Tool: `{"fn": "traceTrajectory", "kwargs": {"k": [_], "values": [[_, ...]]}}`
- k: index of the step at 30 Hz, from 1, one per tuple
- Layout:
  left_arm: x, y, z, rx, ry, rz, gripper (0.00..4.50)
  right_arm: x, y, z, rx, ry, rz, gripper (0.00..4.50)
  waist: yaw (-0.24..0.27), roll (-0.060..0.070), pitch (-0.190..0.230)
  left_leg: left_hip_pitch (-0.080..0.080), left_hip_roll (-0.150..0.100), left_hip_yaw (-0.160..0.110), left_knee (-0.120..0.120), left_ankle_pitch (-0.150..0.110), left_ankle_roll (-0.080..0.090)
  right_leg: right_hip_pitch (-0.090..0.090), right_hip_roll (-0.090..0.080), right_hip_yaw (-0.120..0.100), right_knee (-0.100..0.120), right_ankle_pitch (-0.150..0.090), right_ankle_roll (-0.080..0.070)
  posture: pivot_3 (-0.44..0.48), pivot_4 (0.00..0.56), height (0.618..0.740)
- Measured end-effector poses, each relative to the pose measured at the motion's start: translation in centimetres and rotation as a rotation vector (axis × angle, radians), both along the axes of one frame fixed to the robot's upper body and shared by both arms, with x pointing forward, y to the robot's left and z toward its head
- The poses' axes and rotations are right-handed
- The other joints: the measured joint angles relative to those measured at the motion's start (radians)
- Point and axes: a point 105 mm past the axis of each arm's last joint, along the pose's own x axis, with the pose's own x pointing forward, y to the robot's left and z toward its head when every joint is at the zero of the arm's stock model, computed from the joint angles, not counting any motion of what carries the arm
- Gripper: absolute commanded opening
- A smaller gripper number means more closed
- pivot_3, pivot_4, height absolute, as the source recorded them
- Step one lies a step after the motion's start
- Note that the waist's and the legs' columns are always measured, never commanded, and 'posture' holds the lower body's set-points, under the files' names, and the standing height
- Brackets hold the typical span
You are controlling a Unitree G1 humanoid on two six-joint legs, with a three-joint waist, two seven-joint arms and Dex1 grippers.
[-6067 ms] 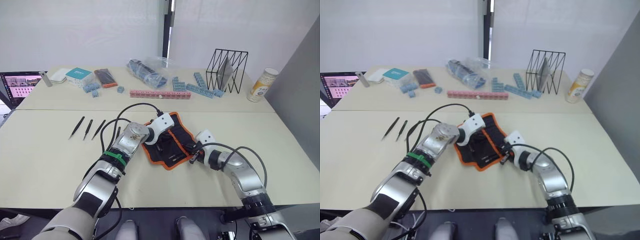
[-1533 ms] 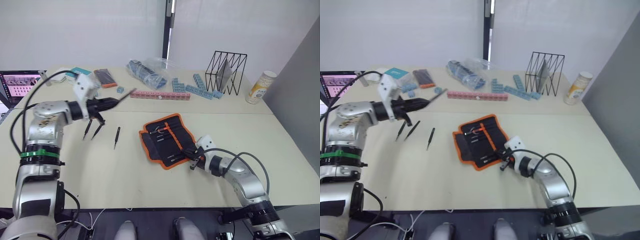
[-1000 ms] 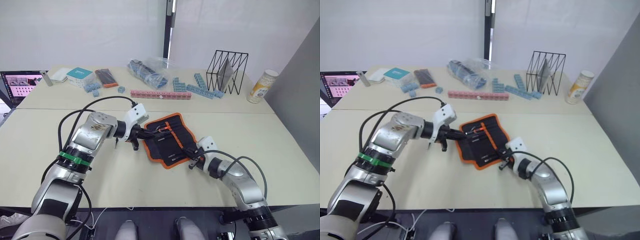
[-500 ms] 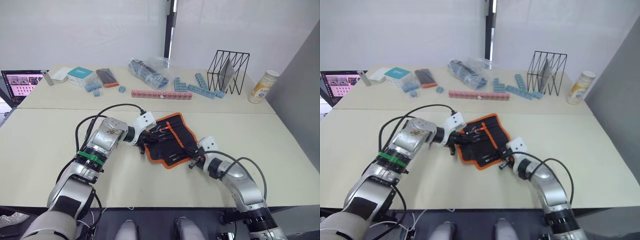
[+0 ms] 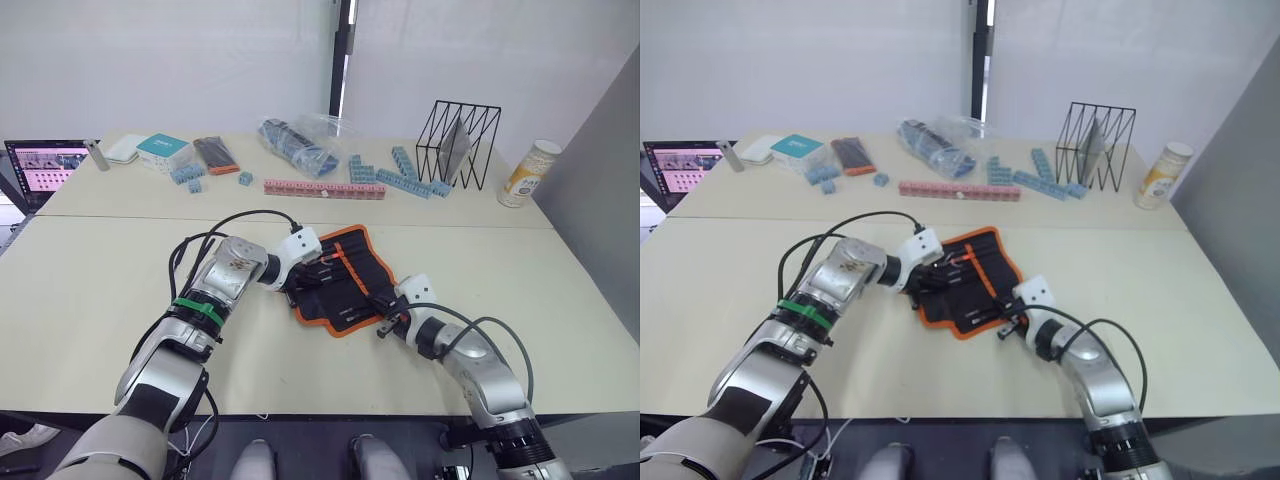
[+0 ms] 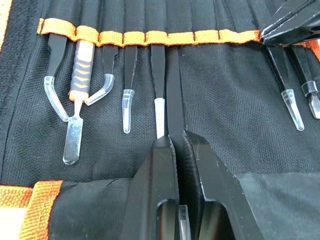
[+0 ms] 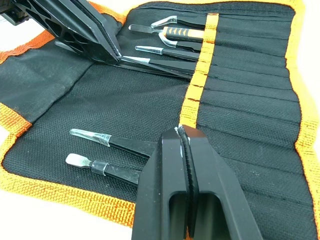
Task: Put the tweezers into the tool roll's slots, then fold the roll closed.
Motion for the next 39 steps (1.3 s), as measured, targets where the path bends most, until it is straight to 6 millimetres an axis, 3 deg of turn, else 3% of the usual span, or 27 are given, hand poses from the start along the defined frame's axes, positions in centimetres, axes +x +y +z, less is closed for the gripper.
{"fn": "traceTrajectory", "kwargs": {"k": [12, 21, 33, 39], "values": [[0.0, -2.9, -0.3, -0.008, -0.001, -0.094, 0.04, 0.0, 0.0, 0.0, -0.004, -0.002, -0.009, 0.00, 0.000, 0.000, 0.000, -0.001, -0.001, -0.001, 0.001, 0.000, 0.000, 0.000, 0.000, 0.000, -0.001, 0.000, 0.001, 0.000, 0.150, 0.737], [1.4, -2.3, 0.2, 0.016, -0.059, -0.071, 0.04, 0.1, 0.0, 0.0, -0.006, -0.002, -0.012, 0.00, 0.000, 0.000, 0.000, -0.001, -0.001, -0.001, 0.001, 0.000, 0.000, 0.001, 0.000, 0.000, -0.001, 0.001, 0.003, 0.000, 0.150, 0.737], [1.9, -6.5, -0.8, -0.002, -0.156, -0.096, 0.04, 0.2, -0.1, 0.0, -0.024, -0.008, -0.017, 0.00, 0.002, 0.000, 0.000, -0.001, -0.001, -0.001, 0.001, 0.000, 0.000, 0.001, 0.000, 0.000, -0.001, 0.002, 0.005, 0.000, 0.150, 0.737], [2.1, -7.4, -0.9, 0.020, -0.203, -0.096, 0.04, 0.4, -0.4, -0.1, -0.033, -0.007, -0.032, 0.00, 0.010, 0.000, 0.000, 0.000, -0.001, -0.001, 0.003, 0.000, 0.000, 0.002, 0.000, 0.000, -0.002, 0.001, 0.002, 0.000, 0.150, 0.737]]}}
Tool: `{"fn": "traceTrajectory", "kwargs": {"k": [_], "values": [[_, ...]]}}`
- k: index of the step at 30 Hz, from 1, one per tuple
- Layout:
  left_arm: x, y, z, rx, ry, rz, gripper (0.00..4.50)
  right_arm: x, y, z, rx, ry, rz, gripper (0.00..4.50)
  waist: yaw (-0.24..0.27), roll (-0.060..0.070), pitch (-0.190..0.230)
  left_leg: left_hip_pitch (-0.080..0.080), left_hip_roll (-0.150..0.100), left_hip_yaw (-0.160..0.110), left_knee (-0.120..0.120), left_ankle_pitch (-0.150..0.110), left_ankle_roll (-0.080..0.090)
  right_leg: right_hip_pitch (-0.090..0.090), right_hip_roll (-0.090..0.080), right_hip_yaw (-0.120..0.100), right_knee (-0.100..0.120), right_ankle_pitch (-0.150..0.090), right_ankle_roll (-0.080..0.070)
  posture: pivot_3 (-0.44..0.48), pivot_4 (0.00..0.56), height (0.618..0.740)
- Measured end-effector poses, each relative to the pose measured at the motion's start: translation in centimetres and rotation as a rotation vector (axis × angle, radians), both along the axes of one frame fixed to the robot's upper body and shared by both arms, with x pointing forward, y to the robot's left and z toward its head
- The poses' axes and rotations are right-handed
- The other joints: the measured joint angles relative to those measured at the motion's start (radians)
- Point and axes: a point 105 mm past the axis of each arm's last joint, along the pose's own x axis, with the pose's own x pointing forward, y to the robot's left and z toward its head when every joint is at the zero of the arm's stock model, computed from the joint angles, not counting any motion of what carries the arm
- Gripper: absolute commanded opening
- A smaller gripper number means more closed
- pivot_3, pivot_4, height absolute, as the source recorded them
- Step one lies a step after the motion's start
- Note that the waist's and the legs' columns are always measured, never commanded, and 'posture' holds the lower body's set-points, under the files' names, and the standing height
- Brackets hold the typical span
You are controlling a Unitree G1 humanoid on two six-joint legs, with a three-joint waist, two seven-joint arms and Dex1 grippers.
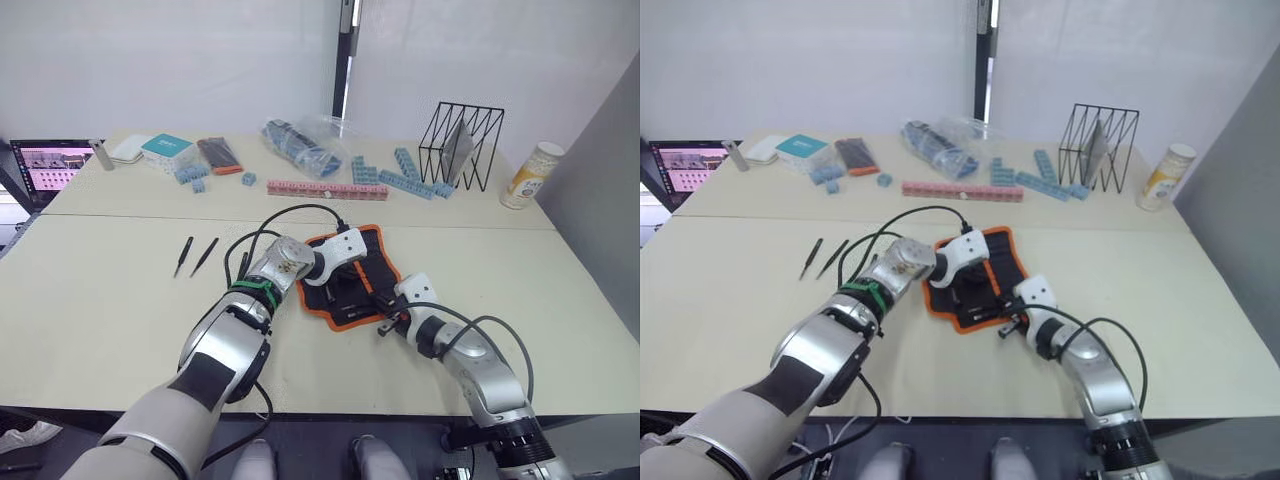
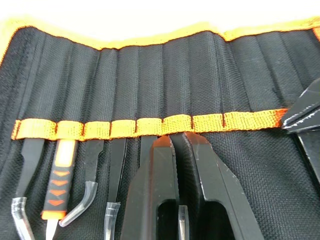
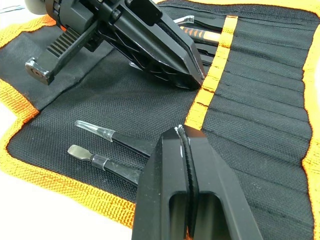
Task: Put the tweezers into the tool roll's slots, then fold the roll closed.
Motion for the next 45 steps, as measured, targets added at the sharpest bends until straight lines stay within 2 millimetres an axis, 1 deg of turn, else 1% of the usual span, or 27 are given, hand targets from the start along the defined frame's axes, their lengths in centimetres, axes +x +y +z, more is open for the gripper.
{"fn": "traceTrajectory", "kwargs": {"k": [5, 6, 11, 12, 13, 15, 16, 17, 18, 20, 23, 24, 25, 27, 29, 30, 31, 33, 34, 36, 41, 43, 45], "values": [[0.2, 0.3, 0.1, -0.002, 0.013, 0.016, 0.04, 0.0, -0.1, 0.0, -0.001, 0.001, -0.006, 0.00, 0.000, 0.000, 0.000, -0.003, 0.000, 0.000, 0.005, 0.000, 0.000, 0.000, 0.000, 0.000, 0.000, 0.000, 0.000, 0.000, 0.150, 0.737], [0.2, 0.4, 0.1, -0.014, 0.030, 0.022, 0.80, 0.0, -0.1, 0.0, -0.001, 0.001, -0.005, 0.00, -0.001, 0.000, 0.000, -0.004, 0.000, 0.000, 0.005, 0.000, 0.000, -0.001, 0.000, 0.000, 0.000, 0.000, 0.000, 0.000, 0.150, 0.737], [0.0, 1.8, 0.4, -0.062, 0.111, 0.015, 2.37, 0.1, 0.1, 0.1, -0.002, 0.002, 0.005, 0.00, -0.011, 0.000, 0.000, -0.005, 0.000, 0.000, 0.005, 0.000, 0.000, -0.002, 0.000, 0.000, 0.001, 0.001, 0.002, 0.000, 0.150, 0.737], [0.0, 2.3, 0.5, -0.072, 0.117, 0.014, 2.73, 0.1, 0.1, 0.1, -0.003, 0.002, 0.006, 0.00, -0.013, 0.000, 0.000, -0.005, 0.000, 0.000, 0.005, 0.000, 0.000, -0.002, 0.000, 0.000, 0.001, 0.001, 0.002, 0.000, 0.150, 0.737], [0.3, 3.2, 0.7, -0.081, 0.116, 0.028, 3.03, 0.2, 0.2, 0.1, -0.005, 0.002, 0.007, 0.00, -0.014, 0.000, 0.000, -0.005, 0.000, 0.000, 0.005, 0.000, 0.000, -0.002, 0.000, 0.000, 0.001, 0.002, 0.003, 0.000, 0.150, 0.737], [0.7, 5.0, 1.8, -0.130, 0.111, 0.055, 3.69, 0.4, 0.0, -0.1, -0.017, 0.007, 0.002, 0.00, -0.017, 0.000, 0.000, -0.005, 0.000, 0.000, 0.005, 0.000, 0.000, -0.002, 0.000, 0.000, 0.002, 0.002, 0.003, 0.000, 0.150, 0.737], [1.0, 5.9, 2.8, -0.164, 0.101, 0.065, 4.05, 0.6, -0.3, 0.0, -0.027, 0.006, -0.003, 0.00, -0.017, 0.000, 0.000, -0.005, 0.000, -0.001, 0.005, 0.000, 0.000, -0.002, 0.000, 0.000, 0.002, 0.002, 0.003, 0.000, 0.150, 0.737], [1.1, 6.2, 3.4, -0.181, 0.093, 0.069, 4.35, 0.7, -0.5, -0.1, -0.031, 0.007, -0.010, 0.00, -0.017, 0.000, 0.000, -0.005, 0.000, -0.001, 0.005, 0.000, 0.000, -0.002, 0.000, 0.000, 0.002, 0.002, 0.003, 0.000, 0.150, 0.737], [1.2, 6.9, 4.3, -0.213, 0.084, 0.077, 4.44, 0.9, -0.6, 0.0, -0.035, 0.008, -0.014, 0.00, -0.017, 0.000, 0.000, -0.004, 0.000, -0.001, 0.005, 0.000, 0.000, -0.002, 0.000, 0.000, 0.002, 0.002, 0.003, 0.000, 0.150, 0.737], [1.3, 8.6, 5.6, -0.263, 0.072, 0.113, 4.44, 1.1, -0.6, 0.0, -0.044, 0.008, -0.010, 0.00, -0.017, 0.001, 0.000, -0.004, 0.000, -0.001, 0.005, 0.000, 0.000, -0.002, 0.000, 0.000, 0.002, 0.002, 0.003, 0.000, 0.150, 0.737], [1.3, 11.3, 6.7, -0.327, 0.076, 0.195, 4.44, 1.2, -0.3, 0.0, -0.052, 0.009, 0.004, 0.00, -0.020, 0.001, 0.000, -0.004, 0.000, -0.001, 0.005, 0.000, 0.000, -0.002, 0.000, 0.000, 0.003, 0.002, 0.004, 0.000, 0.150, 0.737], [1.2, 12.8, 7.3, -0.367, 0.070, 0.245, 4.44, 1.3, -0.2, 0.0, -0.057, 0.009, 0.013, 0.00, -0.024, 0.001, 0.000, -0.003, 0.001, -0.001, 0.005, 0.000, 0.000, -0.002, 0.000, 0.000, 0.004, 0.002, 0.004, 0.000, 0.150, 0.737], [1.2, 13.7, 7.7, -0.394, 0.064, 0.276, 4.44, 1.3, -0.2, 0.0, -0.057, 0.011, 0.016, 0.00, -0.025, 0.001, 0.000, -0.003, 0.001, -0.001, 0.005, 0.000, 0.000, -0.002, 0.000, 0.000, 0.004, 0.003, 0.004, 0.000, 0.150, 0.737], [1.1, 16.2, 8.8, -0.444, 0.018, 0.368, 4.44, 1.4, -0.1, -0.1, -0.059, 0.015, 0.024, 0.00, -0.029, 0.001, 0.000, -0.002, 0.001, -0.001, 0.004, 0.000, 0.000, -0.001, 0.000, 0.000, 0.004, 0.003, 0.005, 0.000, 0.150, 0.737], [0.8, 18.8, 9.0, -0.460, -0.018, 0.469, 4.44, 1.5, 0.1, -0.1, -0.062, 0.014, 0.037, 0.00, -0.032, 0.001, 0.000, 0.000, 0.001, -0.001, 0.004, 0.000, 0.000, 0.000, 0.000, 0.000, 0.004, 0.003, 0.005, 0.000, 0.150, 0.737], [0.5, 20.0, 8.7, -0.453, -0.027, 0.514, 4.44, 1.5, 0.3, -0.1, -0.066, 0.012, 0.045, 0.00, -0.034, 0.001, 0.000, 0.000, 0.001, -0.001, 0.004, 0.000, 0.000, 0.000, 0.000, 0.000, 0.004, 0.003, 0.005, 0.000, 0.150, 0.737], [-0.1, 22.0, 8.0, -0.433, -0.035, 0.586, 4.44, 1.5, 0.5, -0.1, -0.071, 0.008, 0.058, 0.00, -0.038, 0.002, 0.000, 0.001, 0.001, -0.001, 0.003, 0.000, 0.000, 0.000, 0.000, 0.000, 0.004, 0.003, 0.005, 0.000, 0.150, 0.737], [-1.6, 25.0, 6.5, -0.447, -0.059, 0.697, 4.44, 1.5, 0.7, -0.2, -0.071, 0.007, 0.071, 0.00, -0.041, 0.002, -0.001, 0.004, 0.002, 0.000, -0.001, 0.000, 0.000, 0.000, 0.000, 0.000, 0.004, 0.003, 0.004, 0.000, 0.150, 0.737], [-2.1, 26.0, 5.7, -0.458, -0.062, 0.743, 4.44, 1.5, 0.6, -0.2, -0.072, 0.009, 0.072, 0.00, -0.039, 0.002, -0.001, 0.003, 0.002, 0.000, -0.001, 0.000, 0.000, 0.000, 0.000, -0.001, 0.004, 0.003, 0.004, 0.000, 0.150, 0.737], [-3.8, 28.7, 4.0, -0.460, -0.089, 0.868, 4.44, 1.5, 0.6, -0.3, -0.072, 0.012, 0.077, 0.00, -0.037, 0.001, -0.001, 0.003, 0.003, 0.000, -0.002, 0.000, 0.000, -0.001, 0.001, -0.001, 0.004, 0.003, 0.003, 0.000, 0.150, 0.737], [-7.6, 32.3, 3.5, -0.538, -0.145, 1.003, 4.44, 1.5, 0.5, -0.6, -0.072, 0.019, 0.079, 0.00, -0.035, -0.001, -0.002, 0.005, 0.003, 0.001, -0.002, 0.000, 0.000, 0.000, 0.000, -0.001, 0.003, -0.001, -0.004, 0.000, 0.150, 0.737], [-9.2, 33.8, 2.8, -0.554, -0.150, 1.075, 4.44, 1.5, 0.5, -0.7, -0.072, 0.021, 0.085, 0.00, -0.035, -0.001, -0.003, 0.006, 0.003, 0.002, -0.003, 0.000, 0.000, 0.000, -0.001, -0.001, 0.003, -0.002, -0.004, 0.000, 0.150, 0.737], [-10.5, 34.6, 1.8, -0.576, -0.147, 1.135, 4.44, 1.6, 0.4, -0.7, -0.074, 0.020, 0.090, 0.00, -0.033, -0.002, -0.003, 0.006, 0.004, 0.003, -0.003, 0.000, 0.000, 0.000, -0.001, -0.001, 0.003, -0.002, -0.005, 0.000, 0.150, 0.737]]}}
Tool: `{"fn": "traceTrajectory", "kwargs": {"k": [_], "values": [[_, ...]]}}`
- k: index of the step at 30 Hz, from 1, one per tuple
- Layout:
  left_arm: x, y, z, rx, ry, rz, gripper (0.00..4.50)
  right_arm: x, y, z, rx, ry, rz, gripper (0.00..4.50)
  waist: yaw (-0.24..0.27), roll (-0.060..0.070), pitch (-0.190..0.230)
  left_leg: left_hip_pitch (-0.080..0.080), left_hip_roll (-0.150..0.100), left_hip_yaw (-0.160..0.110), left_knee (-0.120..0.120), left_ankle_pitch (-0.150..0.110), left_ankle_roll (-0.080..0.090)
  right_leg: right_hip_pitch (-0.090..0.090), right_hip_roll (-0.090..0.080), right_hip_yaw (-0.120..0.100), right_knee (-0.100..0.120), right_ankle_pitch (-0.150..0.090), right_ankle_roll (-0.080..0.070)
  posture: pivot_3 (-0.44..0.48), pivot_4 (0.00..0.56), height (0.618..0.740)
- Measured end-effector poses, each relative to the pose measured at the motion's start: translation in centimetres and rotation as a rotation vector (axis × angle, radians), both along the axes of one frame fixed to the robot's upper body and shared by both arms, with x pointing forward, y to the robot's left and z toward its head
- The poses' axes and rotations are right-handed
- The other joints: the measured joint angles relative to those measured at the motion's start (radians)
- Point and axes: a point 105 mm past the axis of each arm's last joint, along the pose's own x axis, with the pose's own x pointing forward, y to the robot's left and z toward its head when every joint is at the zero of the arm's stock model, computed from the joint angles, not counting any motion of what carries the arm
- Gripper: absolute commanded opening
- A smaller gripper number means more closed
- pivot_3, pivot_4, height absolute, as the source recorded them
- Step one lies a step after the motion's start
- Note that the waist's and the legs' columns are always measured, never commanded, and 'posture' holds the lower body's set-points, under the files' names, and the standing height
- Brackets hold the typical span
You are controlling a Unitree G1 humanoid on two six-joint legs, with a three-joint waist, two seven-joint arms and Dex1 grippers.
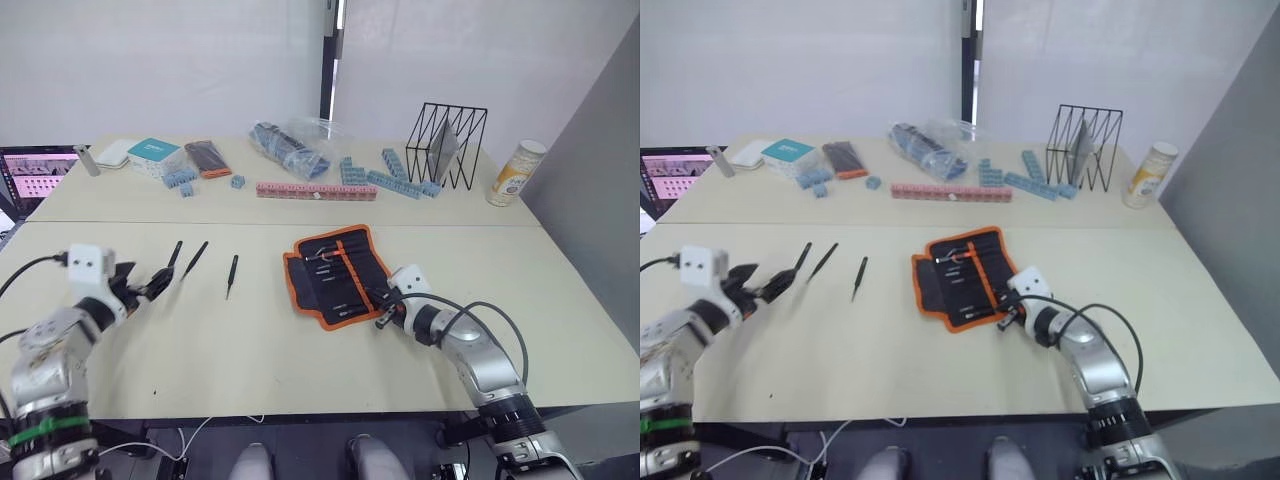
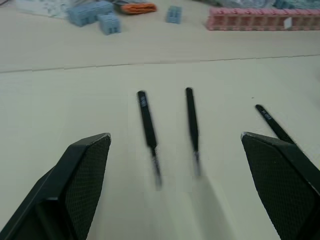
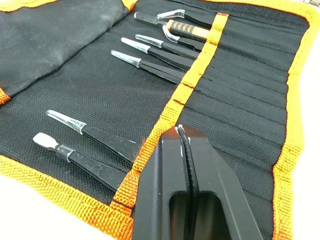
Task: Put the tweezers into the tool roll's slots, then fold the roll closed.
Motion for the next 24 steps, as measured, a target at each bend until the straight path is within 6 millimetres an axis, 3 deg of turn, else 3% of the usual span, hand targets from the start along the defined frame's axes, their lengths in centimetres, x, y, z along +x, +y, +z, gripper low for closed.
{"fn": "traceTrajectory", "kwargs": {"k": [4, 10, 18, 22, 24], "values": [[-2.9, 0.9, -3.0, -0.010, 0.054, 0.081, 4.44, 0.1, 0.0, -0.3, -0.001, 0.011, 0.009, 0.00, 0.001, -0.005, -0.003, 0.001, 0.000, 0.001, 0.000, -0.004, -0.006, 0.000, 0.000, 0.000, -0.001, -0.001, -0.002, 0.000, 0.150, 0.737], [-4.8, 1.7, -3.6, 0.034, 0.024, 0.129, 4.44, 0.3, 0.0, -0.5, -0.010, 0.018, 0.015, 0.00, 0.003, -0.007, -0.006, 0.002, 0.001, 0.002, -0.001, -0.005, -0.008, -0.001, 0.000, 0.000, -0.003, -0.002, -0.003, 0.000, 0.150, 0.737], [-4.6, 2.2, -3.6, 0.037, 0.002, 0.144, 4.44, 0.3, 0.0, -0.4, -0.011, 0.017, 0.019, 0.00, 0.003, -0.007, -0.006, 0.002, 0.001, 0.002, -0.002, -0.005, -0.008, -0.001, 0.000, 0.000, -0.003, -0.003, -0.004, 0.000, 0.150, 0.737], [-3.2, 2.2, -2.8, 0.039, -0.007, 0.126, 4.44, 0.2, 0.0, -0.4, -0.011, 0.017, 0.016, 0.00, 0.004, -0.007, -0.006, 0.002, 0.001, 0.002, -0.002, -0.005, -0.008, -0.002, 0.000, -0.001, -0.004, -0.003, -0.004, 0.000, 0.150, 0.737], [-1.6, 1.6, -2.1, 0.028, -0.015, 0.104, 4.44, 0.2, -0.2, -0.5, -0.011, 0.018, 0.010, 0.00, 0.007, -0.008, -0.006, 0.002, 0.001, 0.002, -0.002, -0.005, -0.008, -0.001, 0.000, -0.001, -0.004, -0.003, -0.004, 0.000, 0.150, 0.737]]}}
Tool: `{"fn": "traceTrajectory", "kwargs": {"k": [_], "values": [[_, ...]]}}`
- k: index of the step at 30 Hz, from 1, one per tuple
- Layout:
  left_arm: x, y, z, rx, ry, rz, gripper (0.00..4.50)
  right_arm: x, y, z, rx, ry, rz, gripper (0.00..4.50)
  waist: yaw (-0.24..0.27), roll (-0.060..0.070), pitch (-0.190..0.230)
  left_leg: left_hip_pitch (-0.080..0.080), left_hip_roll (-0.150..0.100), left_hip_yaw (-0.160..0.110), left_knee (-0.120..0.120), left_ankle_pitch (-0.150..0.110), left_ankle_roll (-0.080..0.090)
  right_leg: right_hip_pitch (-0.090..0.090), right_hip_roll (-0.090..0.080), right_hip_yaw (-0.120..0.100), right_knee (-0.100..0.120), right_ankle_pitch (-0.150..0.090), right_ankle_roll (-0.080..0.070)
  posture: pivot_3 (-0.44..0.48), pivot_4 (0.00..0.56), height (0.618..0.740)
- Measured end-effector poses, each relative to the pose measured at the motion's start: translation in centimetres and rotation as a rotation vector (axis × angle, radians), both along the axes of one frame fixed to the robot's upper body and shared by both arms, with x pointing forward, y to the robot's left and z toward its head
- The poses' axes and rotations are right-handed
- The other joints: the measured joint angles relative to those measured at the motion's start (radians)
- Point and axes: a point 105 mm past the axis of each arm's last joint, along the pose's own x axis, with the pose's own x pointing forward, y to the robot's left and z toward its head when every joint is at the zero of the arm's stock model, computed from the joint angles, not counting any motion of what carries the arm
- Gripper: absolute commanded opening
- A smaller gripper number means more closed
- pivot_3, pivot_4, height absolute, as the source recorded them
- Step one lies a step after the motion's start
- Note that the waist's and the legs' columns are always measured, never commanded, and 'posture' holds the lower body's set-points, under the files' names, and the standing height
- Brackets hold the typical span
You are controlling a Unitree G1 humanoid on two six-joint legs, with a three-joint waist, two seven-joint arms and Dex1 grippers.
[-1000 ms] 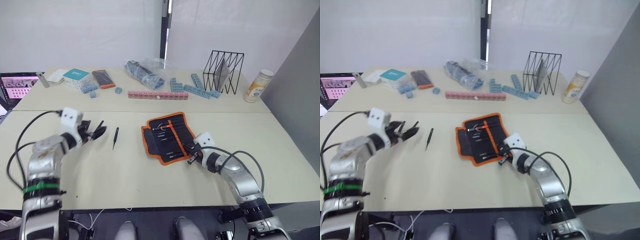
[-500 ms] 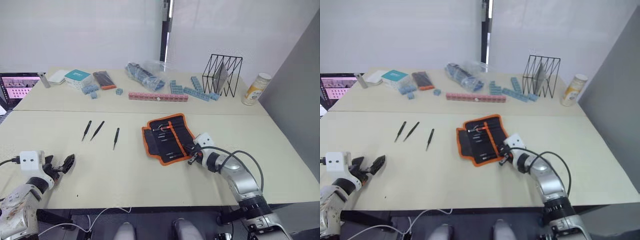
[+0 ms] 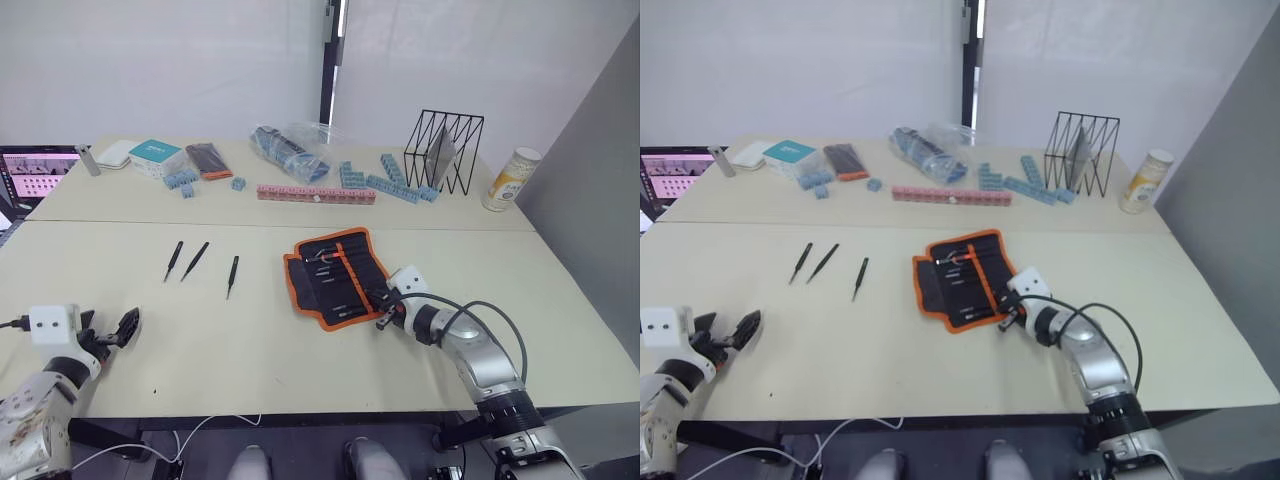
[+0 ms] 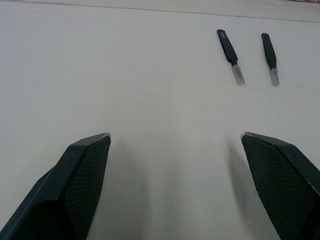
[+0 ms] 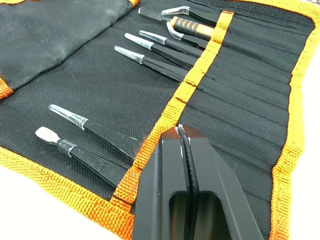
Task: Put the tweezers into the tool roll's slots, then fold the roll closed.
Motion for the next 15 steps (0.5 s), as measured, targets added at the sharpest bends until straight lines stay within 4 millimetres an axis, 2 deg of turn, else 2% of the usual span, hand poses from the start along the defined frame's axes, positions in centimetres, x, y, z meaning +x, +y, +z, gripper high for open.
{"fn": "traceTrajectory", "kwargs": {"k": [6, 9, 13, 15], "values": [[5.5, -2.6, 3.3, -0.020, -0.024, -0.032, 4.44, -0.3, 0.1, 0.0, -0.002, -0.007, -0.003, 0.00, 0.007, -0.003, -0.002, 0.000, 0.000, 0.000, -0.001, 0.000, 0.001, 0.000, 0.001, 0.000, 0.001, 0.000, 0.001, 0.000, 0.150, 0.737], [7.3, -3.7, 4.0, -0.029, 0.005, -0.044, 4.44, -0.5, 0.2, 0.3, 0.001, -0.019, -0.002, 0.00, 0.006, -0.005, -0.003, 0.001, -0.001, 0.000, -0.004, 0.002, 0.004, 0.000, 0.001, 0.000, 0.001, 0.001, 0.002, 0.000, 0.150, 0.737], [8.8, -4.0, 4.2, -0.036, 0.055, -0.018, 4.44, -0.7, 0.2, 0.2, 0.002, -0.021, -0.009, 0.00, 0.003, -0.005, -0.003, 0.001, -0.001, -0.001, -0.006, 0.004, 0.007, -0.001, 0.001, 0.000, 0.003, 0.002, 0.003, 0.000, 0.150, 0.737], [9.2, -3.9, 4.2, -0.041, 0.079, 0.008, 3.89, -0.7, 0.2, 0.3, 0.003, -0.025, -0.011, 0.00, 0.004, -0.005, -0.003, 0.001, -0.001, -0.001, -0.006, 0.004, 0.007, 0.000, 0.001, 0.000, 0.002, 0.003, 0.005, 0.000, 0.150, 0.737]]}}
